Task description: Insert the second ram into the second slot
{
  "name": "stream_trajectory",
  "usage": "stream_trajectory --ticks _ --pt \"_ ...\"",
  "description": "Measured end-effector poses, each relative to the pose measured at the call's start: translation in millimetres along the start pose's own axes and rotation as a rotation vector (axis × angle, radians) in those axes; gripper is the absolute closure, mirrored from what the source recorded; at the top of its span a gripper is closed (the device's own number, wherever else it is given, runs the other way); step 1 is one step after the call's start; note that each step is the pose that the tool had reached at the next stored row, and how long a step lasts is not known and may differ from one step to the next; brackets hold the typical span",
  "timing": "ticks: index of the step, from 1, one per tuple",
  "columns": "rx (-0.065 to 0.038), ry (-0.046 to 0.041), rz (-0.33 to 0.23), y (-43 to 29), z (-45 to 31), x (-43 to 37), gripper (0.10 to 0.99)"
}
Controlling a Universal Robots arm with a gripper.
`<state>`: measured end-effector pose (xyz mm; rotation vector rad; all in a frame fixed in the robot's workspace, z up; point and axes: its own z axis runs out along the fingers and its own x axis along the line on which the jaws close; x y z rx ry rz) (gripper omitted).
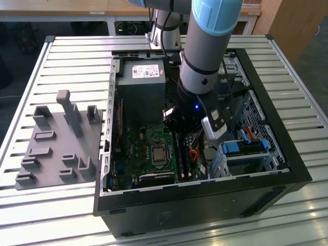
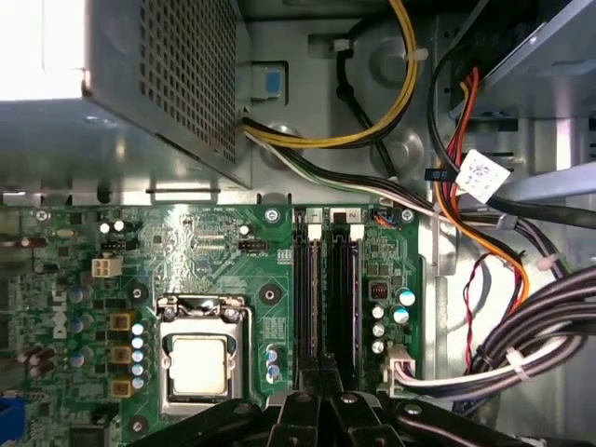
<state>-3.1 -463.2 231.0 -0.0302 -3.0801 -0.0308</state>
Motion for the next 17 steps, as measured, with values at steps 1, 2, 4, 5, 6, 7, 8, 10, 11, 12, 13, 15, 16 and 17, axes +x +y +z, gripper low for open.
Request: stream_trajectory --ticks 1,2,4,5,6,7,8,10,11,12,13,15,16,17 --pt "0.000 0.0000 0.000 0.0 -1.7 0.1 0.965" --pt "0.000 0.0000 0.000 0.1 -3.3 0.2 0.965" --pt "0.000 0.0000 0.000 0.1 -6.4 0.4 0.965" --pt "0.000 0.0000 0.000 0.1 -7.2 0.5 0.965" --pt "0.000 0.0000 0.000 0.1 -7.8 0.7 0.965" --pt "0.000 0.0000 0.000 0.2 -8.7 0.9 0.965" --pt "0.000 0.0000 0.000 0.2 -9.4 0.9 0.965" --pt "0.000 0.0000 0.000 0.2 -10.4 1.1 0.965" --pt "0.000 0.0000 0.000 0.2 -11.0 1.2 0.965" --pt "0.000 0.0001 0.000 0.2 -11.5 1.2 0.965" --pt "0.000 0.0000 0.000 0.2 -11.9 1.2 0.965" --pt "0.000 0.0000 0.000 0.3 -12.0 1.2 0.965" --pt "0.000 -0.0001 0.000 0.3 -12.0 1.2 0.965" --pt "0.000 0.0000 0.000 0.2 -12.1 1.3 0.965"
